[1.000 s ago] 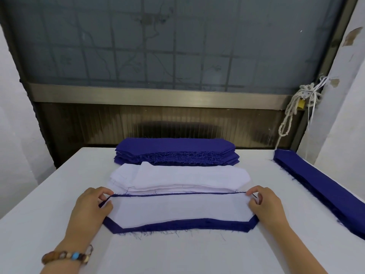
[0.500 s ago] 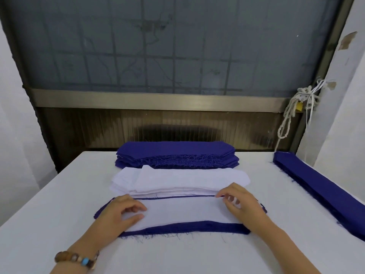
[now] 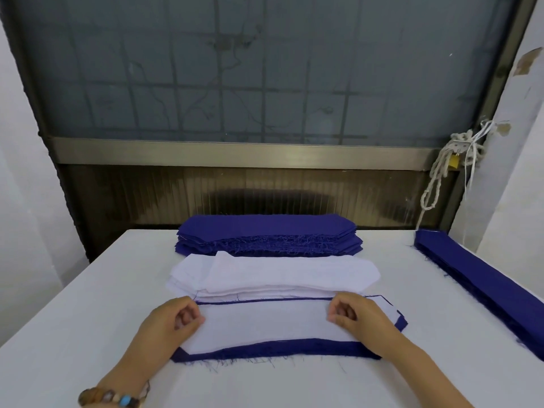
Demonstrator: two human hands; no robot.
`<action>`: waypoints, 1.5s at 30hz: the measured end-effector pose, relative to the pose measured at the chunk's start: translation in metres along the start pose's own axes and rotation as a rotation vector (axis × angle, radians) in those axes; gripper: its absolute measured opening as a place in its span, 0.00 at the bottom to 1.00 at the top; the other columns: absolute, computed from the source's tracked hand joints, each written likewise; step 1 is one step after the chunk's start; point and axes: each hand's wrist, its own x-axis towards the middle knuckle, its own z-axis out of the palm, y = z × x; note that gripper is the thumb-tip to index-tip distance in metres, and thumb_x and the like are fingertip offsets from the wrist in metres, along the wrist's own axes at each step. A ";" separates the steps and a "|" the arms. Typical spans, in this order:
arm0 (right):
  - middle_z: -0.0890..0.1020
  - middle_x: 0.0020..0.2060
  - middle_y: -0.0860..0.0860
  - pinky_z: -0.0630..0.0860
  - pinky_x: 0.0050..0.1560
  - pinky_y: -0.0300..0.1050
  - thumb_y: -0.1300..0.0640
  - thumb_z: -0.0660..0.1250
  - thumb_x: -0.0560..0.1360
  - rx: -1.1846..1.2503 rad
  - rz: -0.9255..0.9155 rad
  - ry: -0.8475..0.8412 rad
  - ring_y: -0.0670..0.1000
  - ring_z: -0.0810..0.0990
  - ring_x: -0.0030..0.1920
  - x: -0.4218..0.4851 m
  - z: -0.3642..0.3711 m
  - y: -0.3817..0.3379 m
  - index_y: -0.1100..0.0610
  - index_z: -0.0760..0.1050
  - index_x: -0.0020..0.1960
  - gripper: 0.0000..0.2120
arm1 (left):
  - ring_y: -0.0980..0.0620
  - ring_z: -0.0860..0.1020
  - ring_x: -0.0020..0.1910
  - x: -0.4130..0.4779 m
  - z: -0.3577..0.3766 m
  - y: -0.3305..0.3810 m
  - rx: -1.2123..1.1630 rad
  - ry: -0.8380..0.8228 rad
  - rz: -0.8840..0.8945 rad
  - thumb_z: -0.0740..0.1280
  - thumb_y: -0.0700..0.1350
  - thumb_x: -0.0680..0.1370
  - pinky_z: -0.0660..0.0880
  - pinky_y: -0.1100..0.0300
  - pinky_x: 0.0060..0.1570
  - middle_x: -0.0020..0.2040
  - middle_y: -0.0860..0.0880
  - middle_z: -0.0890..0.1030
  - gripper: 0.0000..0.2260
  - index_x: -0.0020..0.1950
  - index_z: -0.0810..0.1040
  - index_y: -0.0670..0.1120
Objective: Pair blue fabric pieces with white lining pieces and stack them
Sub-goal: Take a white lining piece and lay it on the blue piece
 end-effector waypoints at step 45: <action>0.73 0.62 0.46 0.68 0.64 0.42 0.56 0.59 0.81 -0.307 -0.249 0.097 0.48 0.68 0.63 0.185 0.021 -0.076 0.49 0.72 0.67 0.15 | 0.54 0.74 0.57 0.182 0.021 0.054 0.443 0.085 0.073 0.59 0.51 0.82 0.72 0.58 0.59 0.59 0.51 0.77 0.12 0.62 0.76 0.49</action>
